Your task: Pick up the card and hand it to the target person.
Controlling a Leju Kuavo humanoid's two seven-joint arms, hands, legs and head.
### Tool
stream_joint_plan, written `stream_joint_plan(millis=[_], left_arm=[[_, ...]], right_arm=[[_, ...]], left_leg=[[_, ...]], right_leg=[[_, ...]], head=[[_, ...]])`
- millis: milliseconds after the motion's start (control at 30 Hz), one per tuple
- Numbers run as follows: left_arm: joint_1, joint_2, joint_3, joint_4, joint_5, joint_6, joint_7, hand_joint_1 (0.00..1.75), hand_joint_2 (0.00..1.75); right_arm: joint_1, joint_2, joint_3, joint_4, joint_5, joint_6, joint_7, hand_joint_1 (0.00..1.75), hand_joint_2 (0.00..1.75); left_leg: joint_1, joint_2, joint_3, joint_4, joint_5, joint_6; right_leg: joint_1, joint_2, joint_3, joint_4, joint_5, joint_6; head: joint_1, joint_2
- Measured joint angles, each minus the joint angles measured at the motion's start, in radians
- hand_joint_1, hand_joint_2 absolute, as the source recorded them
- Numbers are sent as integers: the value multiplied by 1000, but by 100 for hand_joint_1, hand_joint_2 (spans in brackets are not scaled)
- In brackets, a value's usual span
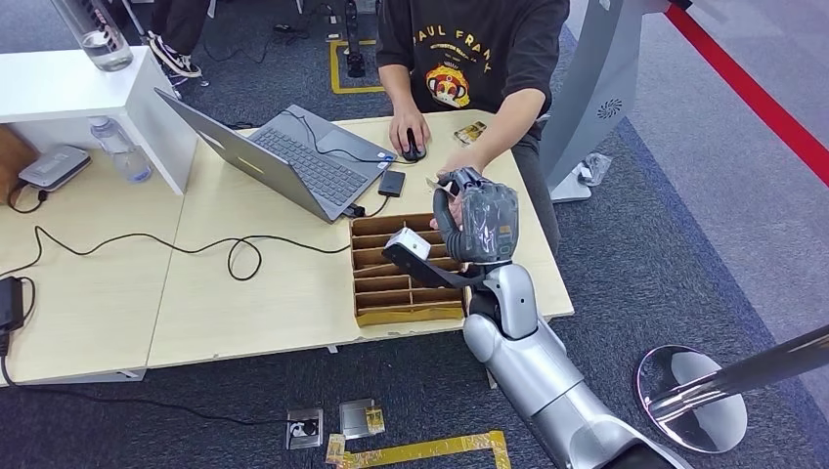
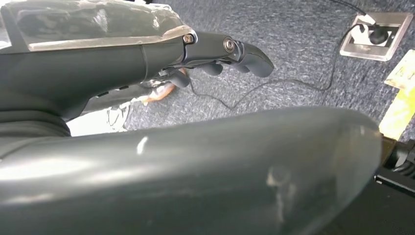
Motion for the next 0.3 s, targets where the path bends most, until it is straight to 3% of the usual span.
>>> stream_joint_plan(millis=[167,200,267,300], left_arm=[[-6,0,0,0,-13,-9,-1,0,0],[-7,0,0,0,-15,-11,-1,0,0],[-9,0,0,0,-20,-13,-1,0,0],[-9,0,0,0,-22,-13,-1,0,0]], right_arm=[[-60,2,4,76,12,0,40,154,175],[-69,2,5,90,15,0,45,144,175],[-83,3,6,114,22,0,52,85,175],[-86,4,7,120,24,0,53,63,175]], left_leg=[[0,0,0,0,0,0],[0,0,0,0,0,0],[0,0,0,0,0,0],[0,0,0,0,0,0]], right_leg=[[0,0,0,0,0,0],[0,0,0,0,0,0],[0,0,0,0,0,0],[0,0,0,0,0,0]], head=[[0,0],[0,0],[0,0],[0,0]])
